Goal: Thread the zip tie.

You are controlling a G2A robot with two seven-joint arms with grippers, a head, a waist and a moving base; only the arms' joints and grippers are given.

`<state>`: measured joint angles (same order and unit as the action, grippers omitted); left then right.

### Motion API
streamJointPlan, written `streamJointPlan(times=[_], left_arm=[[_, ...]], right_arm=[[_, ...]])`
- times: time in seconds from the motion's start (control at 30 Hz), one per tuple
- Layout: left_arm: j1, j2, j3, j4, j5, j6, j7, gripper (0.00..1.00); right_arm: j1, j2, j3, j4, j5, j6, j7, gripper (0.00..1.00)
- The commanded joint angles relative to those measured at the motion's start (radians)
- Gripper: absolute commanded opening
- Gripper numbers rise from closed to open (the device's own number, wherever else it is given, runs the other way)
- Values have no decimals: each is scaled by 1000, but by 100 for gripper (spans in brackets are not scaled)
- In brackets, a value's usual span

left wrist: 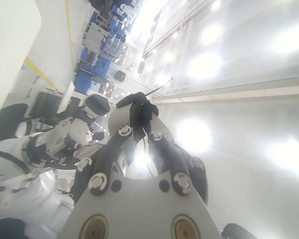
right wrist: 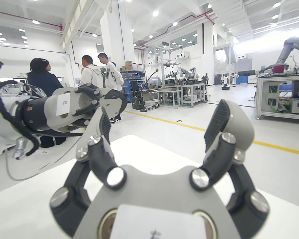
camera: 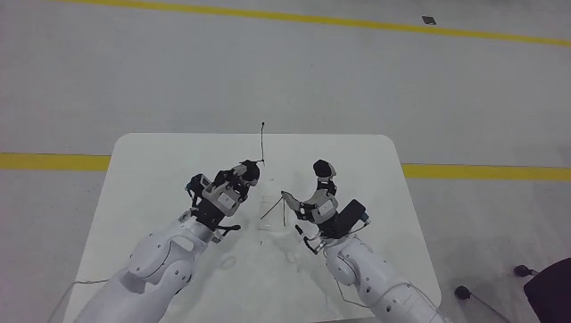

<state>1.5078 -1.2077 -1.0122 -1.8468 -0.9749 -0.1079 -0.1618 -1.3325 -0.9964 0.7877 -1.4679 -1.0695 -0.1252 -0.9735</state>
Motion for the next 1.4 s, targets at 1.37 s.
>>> streamJointPlan(times=[1.37], left_arm=[[42,-27,26,6,-156,-63,-40,0]], right_arm=[[37,-74,23,-62,-120,83,261,100]])
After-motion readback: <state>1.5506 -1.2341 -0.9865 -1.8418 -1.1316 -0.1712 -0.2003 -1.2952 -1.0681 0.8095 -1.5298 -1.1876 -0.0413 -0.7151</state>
